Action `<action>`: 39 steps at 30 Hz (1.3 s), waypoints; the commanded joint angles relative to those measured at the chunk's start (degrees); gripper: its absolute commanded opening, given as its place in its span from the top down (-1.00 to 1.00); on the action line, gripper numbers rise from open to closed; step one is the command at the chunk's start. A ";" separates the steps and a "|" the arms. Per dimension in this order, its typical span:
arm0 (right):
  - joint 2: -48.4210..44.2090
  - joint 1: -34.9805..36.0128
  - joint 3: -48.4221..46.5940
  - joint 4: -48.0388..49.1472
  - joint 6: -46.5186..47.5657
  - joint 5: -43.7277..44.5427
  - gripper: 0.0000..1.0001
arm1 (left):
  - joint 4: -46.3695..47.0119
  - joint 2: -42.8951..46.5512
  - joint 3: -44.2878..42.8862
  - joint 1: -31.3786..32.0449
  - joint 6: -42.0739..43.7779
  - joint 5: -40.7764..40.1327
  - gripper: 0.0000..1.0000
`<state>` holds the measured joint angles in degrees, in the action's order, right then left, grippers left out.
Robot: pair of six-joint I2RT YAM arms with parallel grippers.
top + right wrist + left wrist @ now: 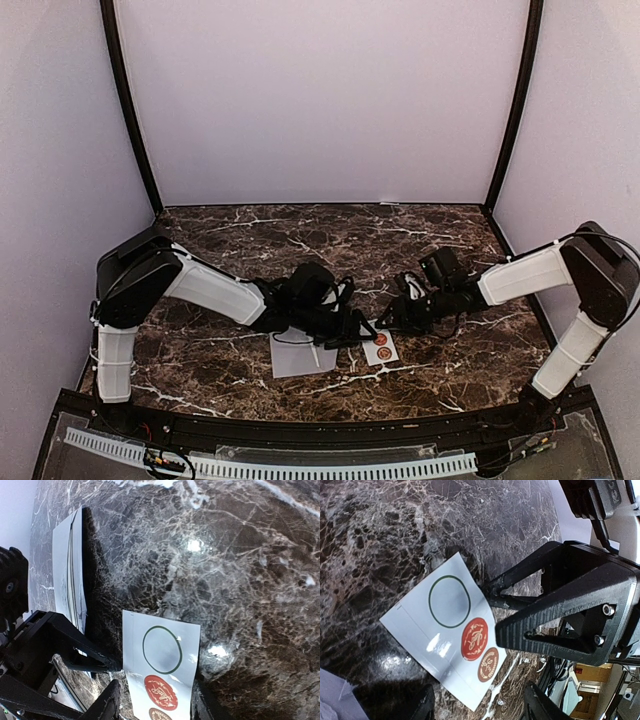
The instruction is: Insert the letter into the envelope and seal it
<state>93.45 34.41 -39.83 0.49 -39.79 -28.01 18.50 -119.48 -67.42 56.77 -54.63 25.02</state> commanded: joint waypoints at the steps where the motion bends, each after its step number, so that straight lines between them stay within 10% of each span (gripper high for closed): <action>1: 1.77 -0.35 1.53 3.14 -2.44 -1.77 0.11 | -2.11 -1.41 -0.50 -0.47 1.02 -0.61 -0.18; 29: -0.01 -0.31 5.76 13.48 -11.15 -4.71 1.00 | -1.54 -1.82 -0.69 -0.70 1.08 0.18 -0.16; 39: -10.66 -0.46 5.64 14.01 -11.26 -4.29 1.00 | -0.24 7.77 1.22 -1.91 4.18 -2.75 -0.20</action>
<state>89.06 34.37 -33.89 11.92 -51.20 -32.23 19.16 -119.55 -67.53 56.03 -53.49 25.06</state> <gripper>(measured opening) 0.003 0.585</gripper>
